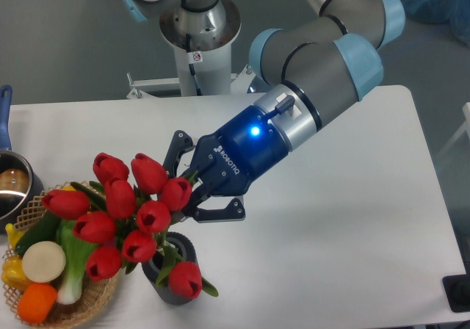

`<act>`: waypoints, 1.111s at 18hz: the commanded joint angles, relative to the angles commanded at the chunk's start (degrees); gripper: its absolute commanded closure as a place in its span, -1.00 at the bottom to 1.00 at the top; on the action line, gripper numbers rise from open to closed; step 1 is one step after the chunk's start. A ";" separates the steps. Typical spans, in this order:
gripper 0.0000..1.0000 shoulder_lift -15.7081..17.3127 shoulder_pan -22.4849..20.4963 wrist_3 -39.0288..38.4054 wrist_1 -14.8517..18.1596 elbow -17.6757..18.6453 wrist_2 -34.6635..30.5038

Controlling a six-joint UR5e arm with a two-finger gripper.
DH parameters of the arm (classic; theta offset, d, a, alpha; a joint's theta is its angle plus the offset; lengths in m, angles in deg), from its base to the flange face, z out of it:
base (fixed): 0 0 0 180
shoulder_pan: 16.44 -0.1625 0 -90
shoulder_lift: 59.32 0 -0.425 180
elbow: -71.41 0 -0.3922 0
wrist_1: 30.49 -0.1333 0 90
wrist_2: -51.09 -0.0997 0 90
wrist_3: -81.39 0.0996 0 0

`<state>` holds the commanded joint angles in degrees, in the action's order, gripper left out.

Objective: Insert the flowers into the vase
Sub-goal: 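Lower the tulip stems into the vase opening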

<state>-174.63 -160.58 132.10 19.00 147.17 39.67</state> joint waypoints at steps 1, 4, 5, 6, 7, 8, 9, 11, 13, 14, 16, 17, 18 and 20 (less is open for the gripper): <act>0.81 -0.17 0.00 0.00 0.00 0.00 -0.09; 0.81 -0.61 0.00 0.09 -0.09 0.00 -0.09; 0.81 -0.70 0.00 0.09 -0.09 0.09 -0.09; 0.80 -0.79 0.00 0.09 -0.09 0.09 -0.09; 0.81 -1.23 0.00 0.35 -0.09 0.00 -0.09; 0.81 -1.49 -0.09 0.70 -0.09 0.09 -0.17; 0.80 -1.50 0.00 0.79 -0.09 0.18 -0.35; 0.80 -1.50 0.09 0.79 -0.09 0.61 -0.44; 0.80 -1.50 0.09 0.79 -0.09 1.23 -0.44; 0.79 -1.58 0.09 0.88 -0.09 1.49 -0.61; 0.77 -2.11 0.09 0.88 -0.09 1.50 -0.70; 0.77 -2.11 0.09 0.97 -0.17 1.67 -0.79; 0.76 -2.11 0.09 0.97 -0.18 2.11 -0.79; 0.72 -2.37 0.17 1.40 -0.18 2.64 -0.97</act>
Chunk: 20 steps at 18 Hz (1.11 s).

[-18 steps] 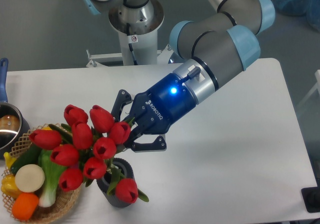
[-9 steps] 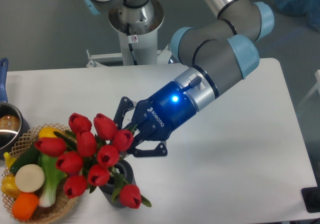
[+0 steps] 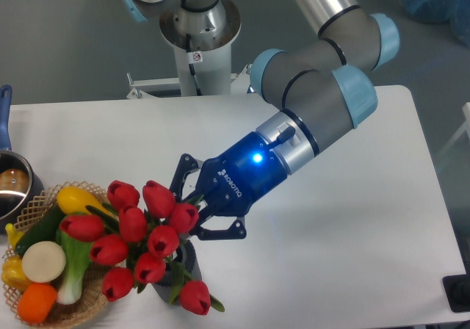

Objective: Insert the flowers into the vase
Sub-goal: 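Lower the tulip stems into the vase opening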

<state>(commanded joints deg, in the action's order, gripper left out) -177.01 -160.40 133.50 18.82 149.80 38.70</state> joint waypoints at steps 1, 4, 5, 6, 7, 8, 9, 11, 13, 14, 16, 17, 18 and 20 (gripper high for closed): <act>0.71 -0.09 0.00 0.09 0.00 0.18 -0.09; 0.70 0.00 0.00 0.18 0.00 0.88 -0.88; 0.70 0.00 0.00 0.27 0.00 1.23 -0.88; 0.70 0.00 -0.09 0.62 0.00 1.58 -0.88; 0.69 0.00 0.00 1.14 0.00 1.93 -0.88; 0.68 0.00 -0.09 1.15 0.00 2.28 -0.97; 0.68 0.09 0.00 1.15 0.00 2.81 -0.97; 0.67 0.17 0.00 1.23 0.00 3.69 -0.97; 0.62 0.35 0.00 1.41 -0.09 4.83 -1.14; 0.61 0.44 0.00 1.50 0.00 5.27 -1.40; 0.59 0.61 0.00 1.67 -0.09 6.33 -2.28; 0.57 0.70 0.00 2.20 -0.09 6.85 -2.55; 0.55 0.79 0.00 3.33 -0.09 7.64 -2.64; 0.54 1.23 0.00 4.92 -0.09 9.14 -2.64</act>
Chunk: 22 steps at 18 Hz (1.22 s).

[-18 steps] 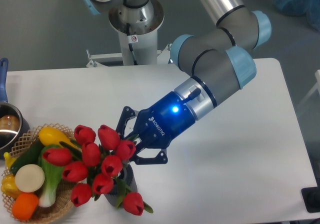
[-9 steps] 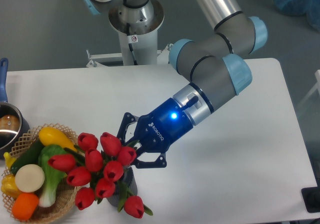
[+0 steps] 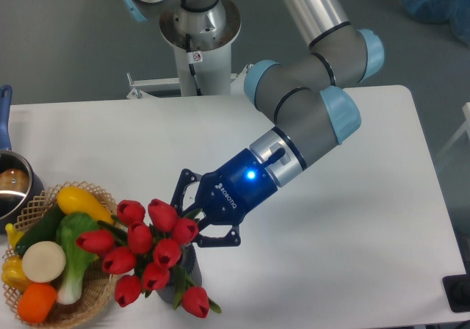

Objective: Insert the flowers into the vase
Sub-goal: 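Lower the tulip stems into the vase opening, then open the gripper to release the tulips in the vase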

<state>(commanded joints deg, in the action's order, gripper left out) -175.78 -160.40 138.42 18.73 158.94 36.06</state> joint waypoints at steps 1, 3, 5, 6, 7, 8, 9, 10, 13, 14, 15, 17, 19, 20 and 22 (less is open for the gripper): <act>0.54 0.35 0.00 0.35 0.00 0.53 0.00; 0.48 0.44 0.09 1.14 0.00 1.32 0.00; 0.41 0.27 0.09 1.67 0.00 1.50 -0.09; 0.35 0.27 0.09 1.68 0.00 1.68 -0.52; 0.28 0.27 0.09 1.68 0.00 1.85 -0.79; 0.19 0.27 0.09 1.68 0.00 2.20 -0.88; 0.15 0.27 0.09 1.76 0.00 2.38 -0.97; 0.08 0.27 0.09 1.76 0.00 2.73 -1.31; -0.05 0.53 0.00 1.76 0.00 3.70 -2.55; -0.07 0.53 0.00 2.11 0.00 3.87 -2.98; -0.10 0.62 -0.09 2.38 0.00 4.22 -3.25; -0.27 0.88 -0.17 2.55 0.00 4.84 -3.34; -0.55 1.40 -0.70 2.47 0.09 5.45 -3.78; -0.84 1.93 -1.14 2.47 0.09 6.07 -4.04; -1.00 2.99 -1.58 2.55 0.09 7.65 -4.66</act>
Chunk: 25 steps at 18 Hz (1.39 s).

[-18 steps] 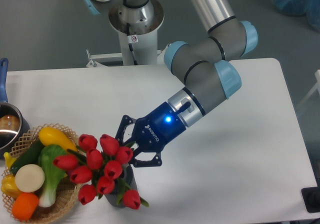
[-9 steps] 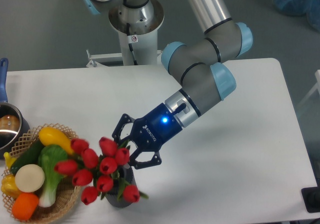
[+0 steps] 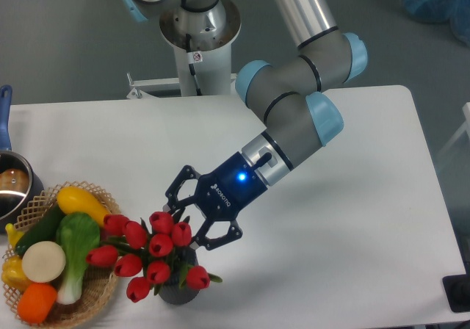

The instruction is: Insert the flowers into the vase

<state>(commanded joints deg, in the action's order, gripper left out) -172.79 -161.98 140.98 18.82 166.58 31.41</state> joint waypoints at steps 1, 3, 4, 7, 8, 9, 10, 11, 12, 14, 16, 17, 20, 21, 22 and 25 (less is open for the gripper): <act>-1.00 0.09 -0.61 0.00 -0.09 0.62 -0.35; -1.00 1.05 -1.75 0.00 0.00 0.97 -0.35; -1.00 1.67 -2.37 0.00 0.00 1.32 -0.53; -1.00 2.55 -3.43 0.09 0.09 1.94 -2.28; -1.00 2.99 -3.69 0.09 0.09 2.20 -3.59; -1.00 3.51 -3.96 0.09 0.09 2.38 -5.17; -1.00 4.48 -4.57 0.09 0.09 2.90 -6.84; -1.00 5.44 -5.01 0.18 0.09 3.34 -8.69; -1.00 6.58 -5.36 0.18 0.09 3.43 -10.79; -1.00 7.82 -6.15 0.18 -0.09 3.35 -15.19; -1.00 8.53 -6.68 0.18 -0.09 3.26 -17.13; -1.00 9.31 -7.55 0.44 -0.09 3.26 -18.27; -1.00 12.13 -9.49 5.25 -0.09 3.35 -25.63; -1.00 12.92 -9.84 8.41 -0.09 3.43 -29.06; -1.00 13.71 -10.02 10.70 0.00 3.44 -32.66; -1.00 14.42 -10.90 11.42 0.26 3.26 -40.24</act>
<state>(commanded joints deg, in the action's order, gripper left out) -158.38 -172.88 152.40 19.08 169.84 -8.83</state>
